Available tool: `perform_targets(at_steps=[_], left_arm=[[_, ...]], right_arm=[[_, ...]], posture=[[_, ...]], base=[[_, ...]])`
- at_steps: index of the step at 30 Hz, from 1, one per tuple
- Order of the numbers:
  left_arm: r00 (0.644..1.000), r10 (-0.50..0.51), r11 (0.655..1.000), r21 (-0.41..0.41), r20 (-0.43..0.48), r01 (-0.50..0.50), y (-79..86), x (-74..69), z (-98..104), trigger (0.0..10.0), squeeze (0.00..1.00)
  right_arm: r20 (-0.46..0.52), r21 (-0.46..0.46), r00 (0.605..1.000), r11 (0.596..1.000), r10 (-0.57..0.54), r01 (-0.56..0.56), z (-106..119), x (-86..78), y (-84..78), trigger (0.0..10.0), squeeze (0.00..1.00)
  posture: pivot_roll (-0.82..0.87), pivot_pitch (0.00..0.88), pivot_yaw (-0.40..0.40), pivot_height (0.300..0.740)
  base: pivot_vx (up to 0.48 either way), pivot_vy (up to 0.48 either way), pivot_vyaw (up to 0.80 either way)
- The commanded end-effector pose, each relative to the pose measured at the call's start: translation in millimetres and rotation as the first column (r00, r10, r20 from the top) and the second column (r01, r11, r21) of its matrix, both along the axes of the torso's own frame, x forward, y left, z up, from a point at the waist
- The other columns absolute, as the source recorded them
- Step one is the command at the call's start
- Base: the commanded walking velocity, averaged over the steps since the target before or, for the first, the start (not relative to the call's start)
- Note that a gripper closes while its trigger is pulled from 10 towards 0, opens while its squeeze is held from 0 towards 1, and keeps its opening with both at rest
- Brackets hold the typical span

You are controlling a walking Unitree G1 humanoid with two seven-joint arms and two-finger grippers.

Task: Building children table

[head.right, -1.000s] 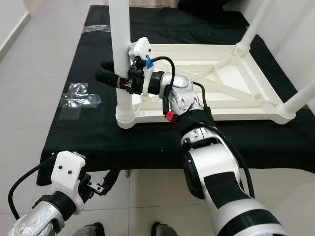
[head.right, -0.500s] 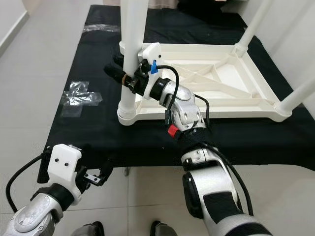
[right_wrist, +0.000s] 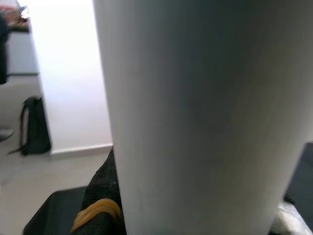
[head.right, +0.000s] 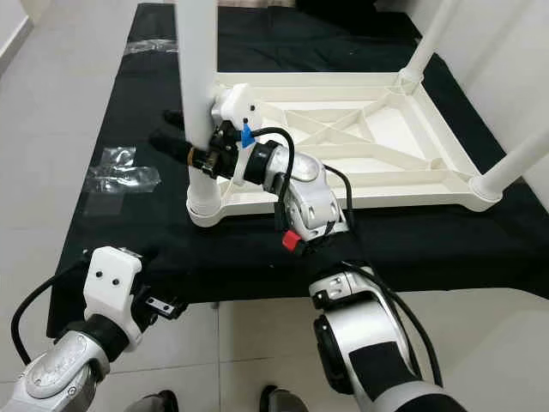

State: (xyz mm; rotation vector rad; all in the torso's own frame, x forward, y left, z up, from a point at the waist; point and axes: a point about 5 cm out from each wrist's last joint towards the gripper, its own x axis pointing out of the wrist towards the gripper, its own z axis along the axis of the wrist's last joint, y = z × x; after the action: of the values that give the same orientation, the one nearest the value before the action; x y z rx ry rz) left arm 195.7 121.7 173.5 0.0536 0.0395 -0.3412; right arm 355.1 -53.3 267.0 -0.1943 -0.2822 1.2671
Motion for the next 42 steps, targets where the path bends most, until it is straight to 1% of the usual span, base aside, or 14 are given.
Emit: perform_targets(at_steps=[1,3,4,5,9,10,12,14,22,29,32,35,38,42], left_arm=[[1.0,-0.005,1.0,0.008,-0.024,0.006,1.8,-1.8,-5.0,10.0,0.0],[1.0,-0.005,1.0,0.008,-0.022,0.005,2.2,-1.5,-4.3,10.0,0.0],[1.0,-0.005,1.0,0.008,-0.022,0.005,2.2,-1.5,-4.3,10.0,0.0],[1.0,-0.004,1.0,0.008,-0.02,0.005,2.2,-1.4,-3.8,10.0,0.0],[1.0,-0.005,1.0,0.002,-0.016,0.005,1.4,-4.3,-0.5,10.0,0.0],[1.0,-0.005,1.0,0.002,-0.016,0.005,1.4,-4.3,-0.5,10.0,0.0],[1.0,-0.011,1.0,0.002,-0.018,0.011,0.1,-6.1,-0.6,10.0,0.0],[1.0,-0.013,1.0,0.001,-0.02,0.013,-0.7,-6.8,-0.6,10.0,0.0],[1.0,-0.004,1.0,0.006,-0.023,0.004,1.5,-10.3,1.4,10.0,0.0],[1.0,-0.007,1.0,0.005,-0.025,0.008,-0.1,-12.5,2.1,10.0,0.0],[1.0,-0.007,1.0,0.005,-0.025,0.008,-0.1,-12.5,2.1,10.0,0.0],[1.0,-0.01,1.0,0.007,-0.028,0.01,-1.3,-16.6,3.0,10.0,0.0],[1.0,-0.004,1.0,0.013,-0.031,0.004,0.5,-17.7,3.5,10.0,0.0],[0.999,-0.003,1.0,0.015,-0.032,0.003,1.0,-17.7,3.7,10.0,0.0]], right_arm=[[-0.336,-0.263,0.94,0.964,-0.052,-0.041,-87.8,-1.2,-10.8,10.0,0.0],[-0.363,-0.264,0.927,0.945,0.089,-0.194,-83.9,-7.3,-14.9,10.0,0.0],[-0.363,-0.264,0.927,0.945,0.089,-0.194,-83.9,-7.3,-14.9,10.0,0.0],[-0.37,-0.257,0.919,0.936,0.136,-0.242,-81.9,-8.9,-16.3,10.0,0.0],[-0.425,-0.202,0.855,0.889,0.299,-0.411,-72.9,-8.8,-18.4,10.0,0.0],[-0.425,-0.202,0.855,0.889,0.299,-0.411,-72.9,-8.8,-18.4,10.0,0.0],[-0.453,-0.181,0.817,0.86,0.358,-0.478,-70.7,-10.2,-17.4,10.0,0.0],[-0.446,-0.183,0.808,0.844,0.386,-0.504,-69.6,-10.3,-14.8,10.0,0.0],[-0.423,-0.194,0.801,0.822,0.423,-0.536,-66.9,-8.0,1.0,10.0,0.0],[-0.397,-0.107,0.794,0.836,0.461,-0.539,-55.6,-4.9,10.2,10.0,0.0],[-0.397,-0.107,0.794,0.836,0.461,-0.539,-55.6,-4.9,10.2,10.0,0.0],[-0.384,0.022,0.791,0.861,0.476,-0.508,-43.1,0.3,8.6,10.0,0.0],[-0.361,0.072,0.787,0.856,0.5,-0.511,-35.2,1.4,7.9,10.0,0.0],[-0.355,0.079,0.787,0.855,0.505,-0.513,-33.8,1.7,8.0,10.0,0.0]], posture=[[0.12,0.262,-0.092,0.74],[0.13,0.279,-0.103,0.74],[0.13,0.279,-0.103,0.74],[0.13,0.279,-0.103,0.74],[0.13,0.294,-0.108,0.74],[0.13,0.294,-0.108,0.74],[0.13,0.29,-0.11,0.74],[0.14,0.294,-0.112,0.74],[0.16,0.32,-0.123,0.74],[0.17,0.324,-0.122,0.74],[0.17,0.324,-0.122,0.74],[0.19,0.327,-0.13,0.74],[0.18,0.334,-0.126,0.74],[0.18,0.334,-0.126,0.74]], base=[[0.0,0.0,0.0],[0.0,0.0,0.0],[0.0,0.0,0.0],[0.0,0.0,0.0],[0.0,0.0,0.0],[0.0,0.0,0.0],[0.0,0.0,0.0],[0.0,0.0,0.0],[0.0,0.0,0.0],[0.0,0.0,0.0],[0.0,0.0,0.0],[0.0,0.0,0.0],[0.0,0.0,0.0],[0.0,0.0,0.0]])
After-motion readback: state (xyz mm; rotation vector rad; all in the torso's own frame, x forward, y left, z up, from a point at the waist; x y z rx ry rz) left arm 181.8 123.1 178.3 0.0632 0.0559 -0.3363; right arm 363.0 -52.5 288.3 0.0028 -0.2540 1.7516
